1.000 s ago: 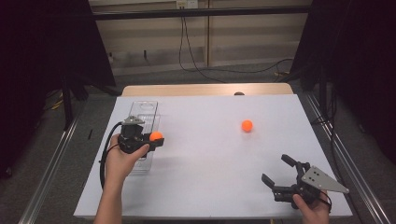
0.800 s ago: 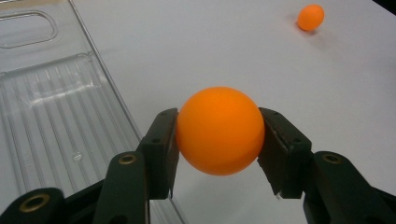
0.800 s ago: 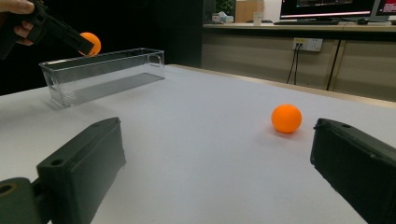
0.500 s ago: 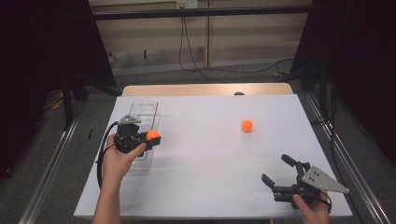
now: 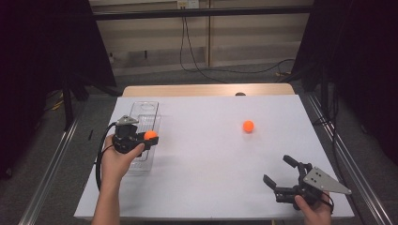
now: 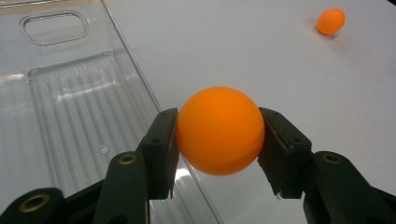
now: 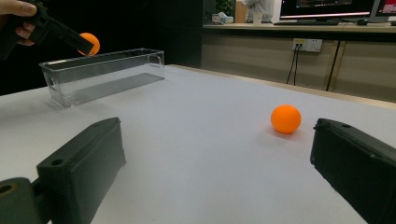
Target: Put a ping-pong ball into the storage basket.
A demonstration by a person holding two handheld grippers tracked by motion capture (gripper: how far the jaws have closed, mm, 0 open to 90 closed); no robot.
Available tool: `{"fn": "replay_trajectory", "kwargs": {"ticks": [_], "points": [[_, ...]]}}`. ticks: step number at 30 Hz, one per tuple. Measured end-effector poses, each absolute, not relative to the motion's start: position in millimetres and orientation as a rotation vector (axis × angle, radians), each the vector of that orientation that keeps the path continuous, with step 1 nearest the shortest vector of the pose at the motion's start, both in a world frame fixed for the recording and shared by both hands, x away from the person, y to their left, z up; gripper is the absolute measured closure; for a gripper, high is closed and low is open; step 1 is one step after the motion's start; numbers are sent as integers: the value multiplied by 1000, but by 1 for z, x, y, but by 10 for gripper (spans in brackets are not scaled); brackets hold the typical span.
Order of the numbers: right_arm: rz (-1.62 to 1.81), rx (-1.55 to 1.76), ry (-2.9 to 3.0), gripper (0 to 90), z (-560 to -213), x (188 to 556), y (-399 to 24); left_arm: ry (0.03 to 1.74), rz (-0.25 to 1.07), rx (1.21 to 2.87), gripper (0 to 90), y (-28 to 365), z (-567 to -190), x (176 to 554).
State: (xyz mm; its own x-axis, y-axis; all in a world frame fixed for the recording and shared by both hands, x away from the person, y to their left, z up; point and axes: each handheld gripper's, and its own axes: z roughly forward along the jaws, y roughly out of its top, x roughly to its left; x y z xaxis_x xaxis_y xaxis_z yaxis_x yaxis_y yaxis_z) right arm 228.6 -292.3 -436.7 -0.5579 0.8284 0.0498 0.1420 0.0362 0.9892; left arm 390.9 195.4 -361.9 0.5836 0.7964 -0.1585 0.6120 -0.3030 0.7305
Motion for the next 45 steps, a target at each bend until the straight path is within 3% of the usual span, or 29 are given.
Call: {"fn": "replay_trajectory", "kwargs": {"ticks": [45], "points": [[1569, 980, 1756, 23, -437, 228, -292, 1199, 380, 2005, 508, 212, -370, 397]]}}
